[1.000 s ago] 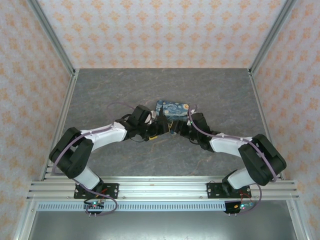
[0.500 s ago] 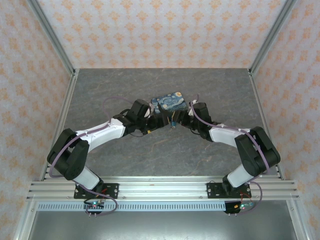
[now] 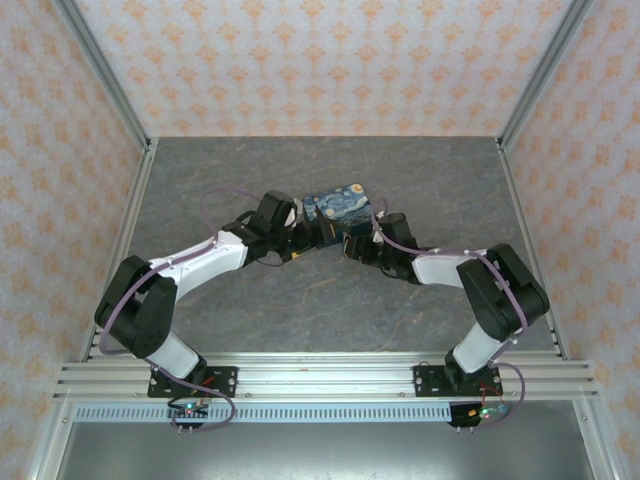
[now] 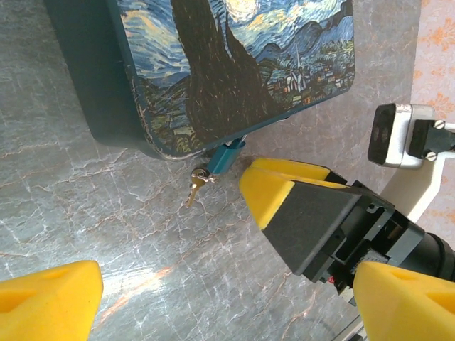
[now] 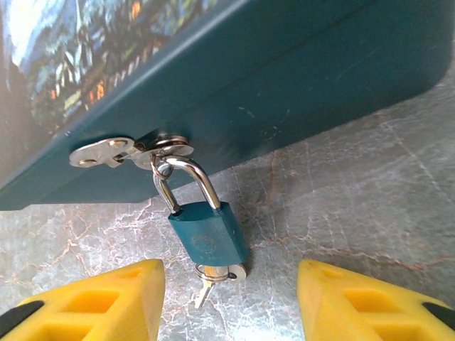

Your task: Unlock the padlock with the key

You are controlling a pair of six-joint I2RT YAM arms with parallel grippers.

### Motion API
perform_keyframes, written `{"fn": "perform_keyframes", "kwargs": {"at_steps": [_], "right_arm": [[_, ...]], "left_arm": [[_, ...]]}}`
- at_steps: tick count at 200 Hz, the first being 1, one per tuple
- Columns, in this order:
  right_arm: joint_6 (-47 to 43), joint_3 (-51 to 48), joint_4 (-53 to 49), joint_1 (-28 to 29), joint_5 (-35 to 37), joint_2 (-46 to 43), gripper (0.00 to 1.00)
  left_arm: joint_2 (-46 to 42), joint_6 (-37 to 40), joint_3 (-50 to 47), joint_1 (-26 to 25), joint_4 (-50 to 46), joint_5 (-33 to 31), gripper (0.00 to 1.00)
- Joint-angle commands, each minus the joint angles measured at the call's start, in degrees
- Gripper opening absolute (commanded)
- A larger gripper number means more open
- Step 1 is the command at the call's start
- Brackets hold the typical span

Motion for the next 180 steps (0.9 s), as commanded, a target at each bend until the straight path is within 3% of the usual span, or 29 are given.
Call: {"fn": "perform_keyframes", "kwargs": {"at_steps": [1,132,180], "right_arm": [[-2.70,2.43,-1.39,0.90,0.51,1.70,0.50],[-4.11,5.81,-3.63,2.66,5.80,6.09,0.41],[-3.61,5.84,-3.26,2.69,5.82,6.05,0.26]], "left_arm": [[1.05,0.26,0.55,0.27,-0.08,-0.38,0.91],[2.37,0.00,-0.01,0.27,1.27,0.49,0.91],[2.44,-0.12,-0.35,0.27,1.67,0.50,0.91]]}}
